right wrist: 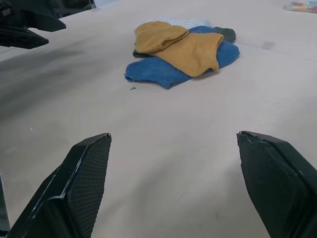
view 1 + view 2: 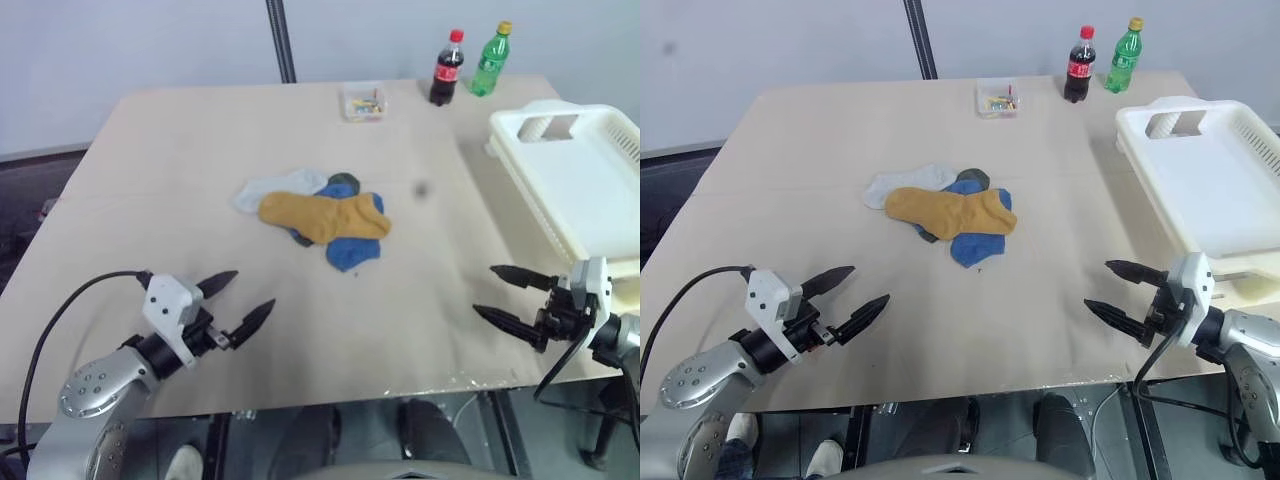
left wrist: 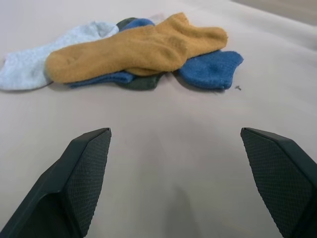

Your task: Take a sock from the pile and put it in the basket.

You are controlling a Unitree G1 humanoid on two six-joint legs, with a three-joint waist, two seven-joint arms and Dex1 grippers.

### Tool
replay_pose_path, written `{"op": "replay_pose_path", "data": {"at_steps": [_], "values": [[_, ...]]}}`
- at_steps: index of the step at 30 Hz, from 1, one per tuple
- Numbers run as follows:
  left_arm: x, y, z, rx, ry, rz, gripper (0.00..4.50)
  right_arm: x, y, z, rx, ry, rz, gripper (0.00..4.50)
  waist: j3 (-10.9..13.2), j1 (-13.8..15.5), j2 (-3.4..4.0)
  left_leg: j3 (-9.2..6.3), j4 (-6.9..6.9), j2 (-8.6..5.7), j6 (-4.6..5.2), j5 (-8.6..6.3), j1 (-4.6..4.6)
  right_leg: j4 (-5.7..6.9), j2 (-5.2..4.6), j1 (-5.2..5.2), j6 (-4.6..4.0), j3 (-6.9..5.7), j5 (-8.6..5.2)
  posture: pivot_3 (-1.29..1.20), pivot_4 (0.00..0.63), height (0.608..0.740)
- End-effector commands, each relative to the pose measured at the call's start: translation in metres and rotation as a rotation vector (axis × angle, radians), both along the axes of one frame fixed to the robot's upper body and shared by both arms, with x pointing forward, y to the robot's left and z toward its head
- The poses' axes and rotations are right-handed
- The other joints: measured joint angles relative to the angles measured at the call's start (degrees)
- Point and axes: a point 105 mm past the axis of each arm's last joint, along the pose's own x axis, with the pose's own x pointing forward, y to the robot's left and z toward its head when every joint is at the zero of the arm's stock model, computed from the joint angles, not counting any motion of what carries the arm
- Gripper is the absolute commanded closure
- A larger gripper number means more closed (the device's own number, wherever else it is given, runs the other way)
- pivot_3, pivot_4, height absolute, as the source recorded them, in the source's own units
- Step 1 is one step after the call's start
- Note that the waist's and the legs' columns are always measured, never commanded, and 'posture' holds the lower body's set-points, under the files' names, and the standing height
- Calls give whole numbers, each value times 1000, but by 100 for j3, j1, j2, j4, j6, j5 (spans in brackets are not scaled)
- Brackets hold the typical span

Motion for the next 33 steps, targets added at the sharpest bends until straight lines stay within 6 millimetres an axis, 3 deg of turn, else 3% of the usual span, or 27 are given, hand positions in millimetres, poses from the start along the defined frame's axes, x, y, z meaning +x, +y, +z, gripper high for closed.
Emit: {"op": "replay_pose_path", "data": {"at_steps": [1, 19, 25, 30, 33], "values": [[-1, -1, 6, -1, -26, -19, 0, 0, -1, 13, -5, -57, -1, 282, 0, -3, 0, 0, 0, 0, 0, 0, 0, 0, 0, 0, 0, 0, 0, 0, 150, 740], [-2, -2, 15, -23, -54, -61, 0, 12, 16, 20, 40, -74, 26, 282, 0, 2, 0, 0, 0, 2, 0, 0, 1, 1, 1, 0, 0, 0, 0, 0, 150, 740], [26, -13, 13, 2, -83, -39, 0, 18, 27, 25, 53, -89, 51, 282, -1, 21, -1, -3, 1, -4, -1, 1, 1, 5, 1, 0, 0, -3, 0, 0, 150, 740], [61, -41, 12, 7, -117, -90, 0, 25, 41, 32, 94, -118, 69, 282, -1, 0, -1, -2, 2, -5, -3, 2, 0, 9, 3, -5, 1, 0, 1, 0, 150, 740], [80, -56, -1, 119, -123, -143, 0, 26, 43, 30, 90, -115, 72, 282, -1, 19, -1, -5, 3, -8, -7, 5, -3, 10, 6, -8, 1, -3, 1, 0, 150, 740]]}}
